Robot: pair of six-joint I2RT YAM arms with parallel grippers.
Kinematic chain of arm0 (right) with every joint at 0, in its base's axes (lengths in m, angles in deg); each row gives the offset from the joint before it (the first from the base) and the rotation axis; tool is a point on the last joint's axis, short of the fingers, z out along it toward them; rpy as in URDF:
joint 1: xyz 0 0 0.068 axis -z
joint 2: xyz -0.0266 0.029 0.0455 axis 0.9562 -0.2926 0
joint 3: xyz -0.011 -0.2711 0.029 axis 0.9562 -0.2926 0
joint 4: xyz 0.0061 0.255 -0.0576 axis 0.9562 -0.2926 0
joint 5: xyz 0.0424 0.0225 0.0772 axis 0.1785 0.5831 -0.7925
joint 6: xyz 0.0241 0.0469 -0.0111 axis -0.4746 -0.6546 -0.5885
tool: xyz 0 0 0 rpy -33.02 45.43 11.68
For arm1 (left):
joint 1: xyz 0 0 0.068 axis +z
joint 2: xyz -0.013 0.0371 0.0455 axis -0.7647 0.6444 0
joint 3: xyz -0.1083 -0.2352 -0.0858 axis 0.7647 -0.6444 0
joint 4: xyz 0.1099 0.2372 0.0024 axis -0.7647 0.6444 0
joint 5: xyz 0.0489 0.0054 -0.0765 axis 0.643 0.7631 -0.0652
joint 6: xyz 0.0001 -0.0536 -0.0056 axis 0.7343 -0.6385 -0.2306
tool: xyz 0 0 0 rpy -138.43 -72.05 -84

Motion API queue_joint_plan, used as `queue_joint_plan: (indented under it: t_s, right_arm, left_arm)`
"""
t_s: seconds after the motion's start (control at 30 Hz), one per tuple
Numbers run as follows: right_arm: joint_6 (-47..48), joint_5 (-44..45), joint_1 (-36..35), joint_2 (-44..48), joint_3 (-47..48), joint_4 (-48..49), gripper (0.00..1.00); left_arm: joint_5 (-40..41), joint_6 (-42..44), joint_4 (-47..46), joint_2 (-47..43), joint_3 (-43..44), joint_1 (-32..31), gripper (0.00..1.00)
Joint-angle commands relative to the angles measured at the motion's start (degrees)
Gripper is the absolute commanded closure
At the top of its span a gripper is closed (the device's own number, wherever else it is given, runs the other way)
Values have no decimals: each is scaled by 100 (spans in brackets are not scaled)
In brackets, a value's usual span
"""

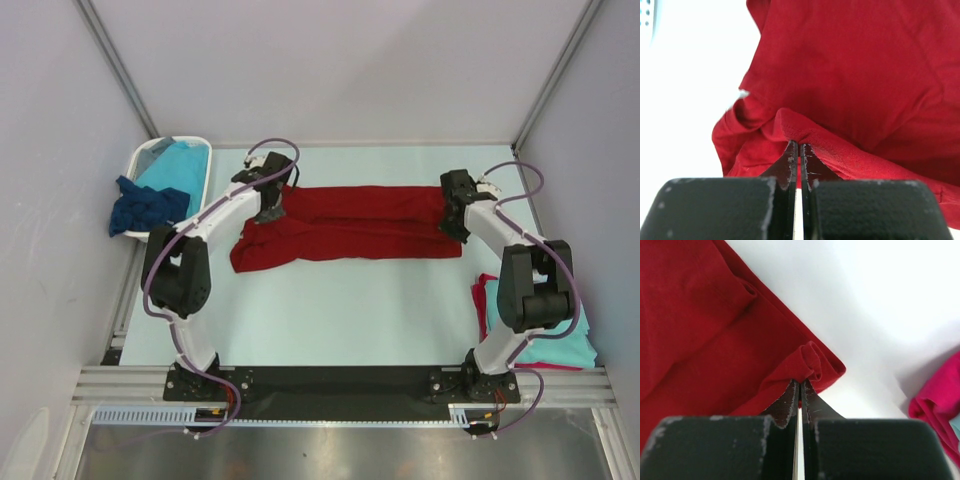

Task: Fold and stack the t-shirts
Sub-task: Fold the other side of the tshirt into a rectangle

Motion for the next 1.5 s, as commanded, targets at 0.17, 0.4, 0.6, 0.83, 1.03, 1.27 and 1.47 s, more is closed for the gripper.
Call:
queue_joint_plan:
  t_s: [0.17,0.4,0.6,0.83,1.03,1.27,1.47]
  right_arm:
    - [-136,300,50,-642,781,93,100]
    - [-127,309,50,-836,895,128,100]
    - [-92,309,50,-1143,1202,110,100]
    - [-39,291,50,-1565,1624,136,100]
    - [5,265,24,-1943,2055,119,100]
    - [40,221,-3,-2356,2389,22,100]
    - [128,186,-12,-2287,2302,136,85]
  left_arm:
    - [32,80,29,516,852,221,100]
    - [-20,45,29,745,888,282,100]
    - [-73,79,46,964,1054,361,100]
    - [-91,80,117,1210,1239,388,100]
    - [-117,53,29,1167,1055,379,100]
    - [-91,71,-15,1167,967,388,100]
    - [-64,71,-6,1149,958,379,91]
